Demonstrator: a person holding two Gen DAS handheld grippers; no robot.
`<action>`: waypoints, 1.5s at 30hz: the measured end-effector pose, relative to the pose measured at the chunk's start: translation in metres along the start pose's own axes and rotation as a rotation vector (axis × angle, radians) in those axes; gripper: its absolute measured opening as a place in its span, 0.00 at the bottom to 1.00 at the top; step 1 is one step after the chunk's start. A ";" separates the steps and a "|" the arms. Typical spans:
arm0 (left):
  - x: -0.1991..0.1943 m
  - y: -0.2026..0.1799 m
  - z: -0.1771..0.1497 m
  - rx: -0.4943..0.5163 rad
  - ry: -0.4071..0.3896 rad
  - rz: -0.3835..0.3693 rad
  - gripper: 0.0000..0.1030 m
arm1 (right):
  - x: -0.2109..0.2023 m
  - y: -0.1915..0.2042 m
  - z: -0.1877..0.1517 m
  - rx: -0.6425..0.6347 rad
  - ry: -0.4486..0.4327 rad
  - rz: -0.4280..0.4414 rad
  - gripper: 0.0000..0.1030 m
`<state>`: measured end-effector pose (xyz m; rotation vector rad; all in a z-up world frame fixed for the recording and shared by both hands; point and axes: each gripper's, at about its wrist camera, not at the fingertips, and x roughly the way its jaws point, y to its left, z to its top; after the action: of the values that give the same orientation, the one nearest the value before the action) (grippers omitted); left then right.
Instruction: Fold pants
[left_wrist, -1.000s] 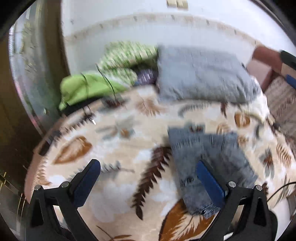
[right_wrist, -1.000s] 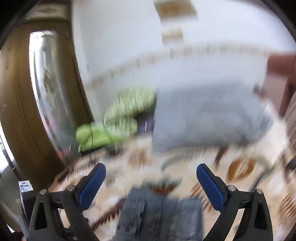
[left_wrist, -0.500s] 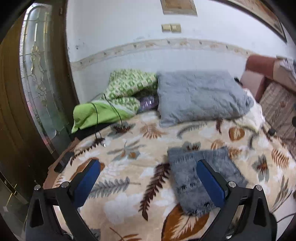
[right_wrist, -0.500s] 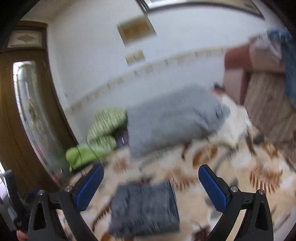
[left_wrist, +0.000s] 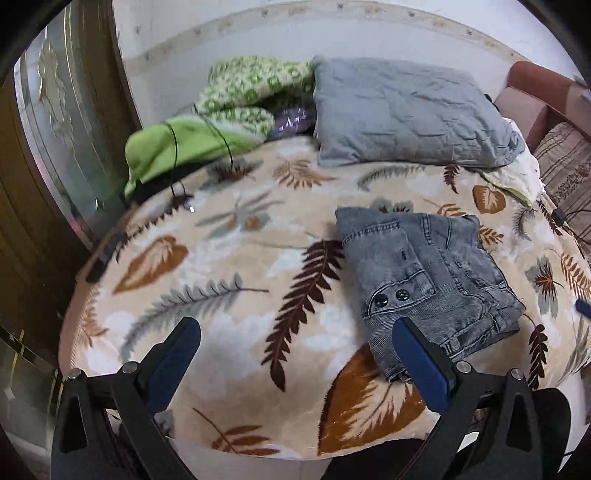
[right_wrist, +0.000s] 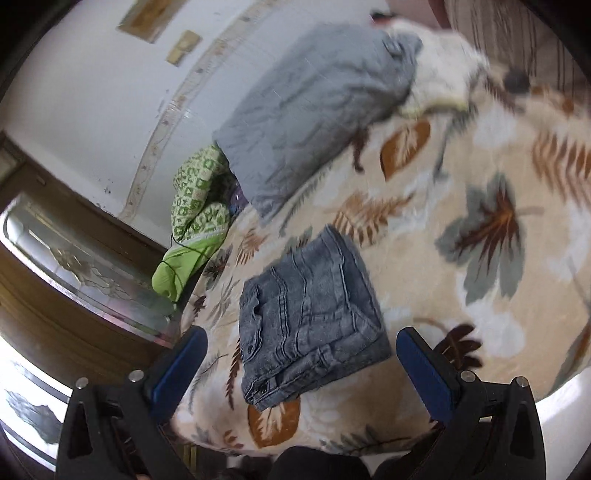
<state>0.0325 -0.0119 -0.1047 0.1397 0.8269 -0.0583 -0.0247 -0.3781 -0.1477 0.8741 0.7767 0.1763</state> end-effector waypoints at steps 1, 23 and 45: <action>0.004 0.001 0.001 -0.009 0.008 -0.011 1.00 | 0.010 -0.004 0.002 0.016 0.024 0.005 0.96; 0.145 -0.033 0.032 -0.059 0.286 -0.277 1.00 | 0.176 -0.062 0.069 0.061 0.321 -0.005 0.76; 0.134 -0.065 0.038 0.080 0.126 -0.131 1.00 | 0.190 -0.045 0.059 -0.122 0.394 -0.002 0.78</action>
<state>0.1440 -0.0813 -0.1848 0.1661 0.9594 -0.2074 0.1443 -0.3608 -0.2608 0.7305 1.1213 0.3983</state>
